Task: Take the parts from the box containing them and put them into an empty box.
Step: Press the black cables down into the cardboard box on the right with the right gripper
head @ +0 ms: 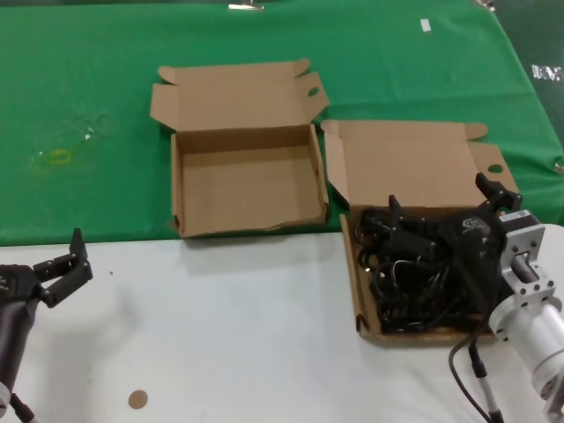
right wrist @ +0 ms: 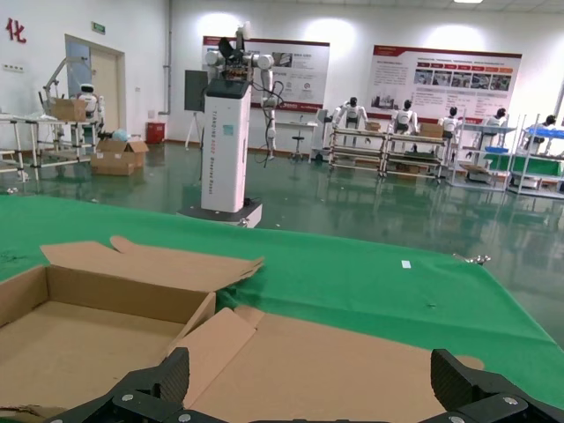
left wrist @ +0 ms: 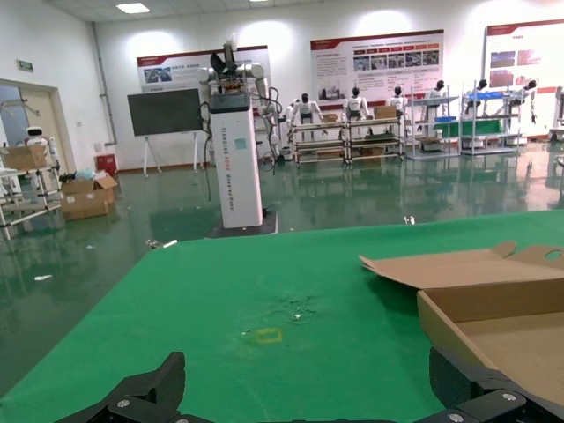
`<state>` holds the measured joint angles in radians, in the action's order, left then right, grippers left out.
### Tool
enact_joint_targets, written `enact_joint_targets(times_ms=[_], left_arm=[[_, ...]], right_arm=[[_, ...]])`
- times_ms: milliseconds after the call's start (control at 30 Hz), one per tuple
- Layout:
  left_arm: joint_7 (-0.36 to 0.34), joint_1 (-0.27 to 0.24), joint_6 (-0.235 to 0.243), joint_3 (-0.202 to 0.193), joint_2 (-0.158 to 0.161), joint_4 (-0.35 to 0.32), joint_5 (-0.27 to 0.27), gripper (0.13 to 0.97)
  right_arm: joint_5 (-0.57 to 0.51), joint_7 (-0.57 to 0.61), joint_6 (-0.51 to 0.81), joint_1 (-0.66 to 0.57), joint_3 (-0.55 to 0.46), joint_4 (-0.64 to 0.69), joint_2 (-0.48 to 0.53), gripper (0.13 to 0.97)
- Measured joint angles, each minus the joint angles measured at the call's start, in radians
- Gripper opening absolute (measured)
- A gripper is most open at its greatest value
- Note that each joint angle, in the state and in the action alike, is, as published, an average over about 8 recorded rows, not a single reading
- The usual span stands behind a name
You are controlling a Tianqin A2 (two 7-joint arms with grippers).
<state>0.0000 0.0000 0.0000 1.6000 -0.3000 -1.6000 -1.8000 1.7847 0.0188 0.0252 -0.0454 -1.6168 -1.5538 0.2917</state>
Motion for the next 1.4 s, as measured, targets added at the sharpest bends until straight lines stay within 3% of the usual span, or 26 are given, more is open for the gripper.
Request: enact_joint_targets(times_ms=[1200,1400], left_arm=[[0.000,0.000,0.000,0.000,0.000,0.000,0.000,0.959],[0.000,0.000,0.000,0.000,0.000,0.000,0.000,0.910]], right_arm=[[0.000,0.000,0.000,0.000,0.000,0.000,0.000,0.966],[0.000,0.000,0.001,0.000,0.000,0.000,0.000,0.966]])
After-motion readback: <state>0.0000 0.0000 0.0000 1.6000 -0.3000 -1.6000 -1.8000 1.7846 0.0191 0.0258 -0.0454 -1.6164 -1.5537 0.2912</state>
